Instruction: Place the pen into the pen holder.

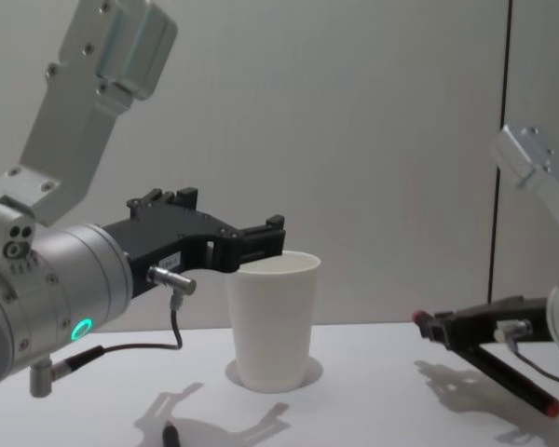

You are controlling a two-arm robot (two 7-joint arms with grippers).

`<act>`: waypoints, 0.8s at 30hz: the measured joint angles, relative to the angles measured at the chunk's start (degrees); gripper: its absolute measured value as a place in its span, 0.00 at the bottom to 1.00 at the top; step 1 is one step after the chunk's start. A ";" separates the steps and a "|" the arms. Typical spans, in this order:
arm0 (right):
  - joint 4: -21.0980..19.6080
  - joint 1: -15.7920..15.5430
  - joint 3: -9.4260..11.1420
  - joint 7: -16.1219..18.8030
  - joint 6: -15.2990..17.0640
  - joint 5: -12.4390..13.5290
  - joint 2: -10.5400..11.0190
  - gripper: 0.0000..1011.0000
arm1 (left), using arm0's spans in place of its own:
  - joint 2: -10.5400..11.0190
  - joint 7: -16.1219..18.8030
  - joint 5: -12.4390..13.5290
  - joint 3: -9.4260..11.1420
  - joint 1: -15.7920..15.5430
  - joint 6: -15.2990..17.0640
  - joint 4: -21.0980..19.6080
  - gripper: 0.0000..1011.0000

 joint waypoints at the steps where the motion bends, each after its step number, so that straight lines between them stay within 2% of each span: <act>1: 0.21 0.11 -0.08 -0.09 -0.68 -0.06 -0.12 0.17 | 0.00 0.00 0.00 0.00 0.00 0.00 0.00 0.99; 8: 1.66 0.85 -0.53 -0.90 -7.34 -0.40 -0.96 0.17 | 0.00 0.00 0.00 0.00 0.00 0.00 0.00 0.99; 13: 3.19 1.73 -0.95 -1.69 -13.61 -0.46 -1.91 0.17 | 0.00 0.00 0.00 0.00 0.00 0.00 0.00 0.99; 24: 6.52 3.83 -1.75 -2.90 -24.04 -0.29 -3.93 0.17 | 0.00 0.00 0.00 0.00 0.00 0.00 0.00 0.99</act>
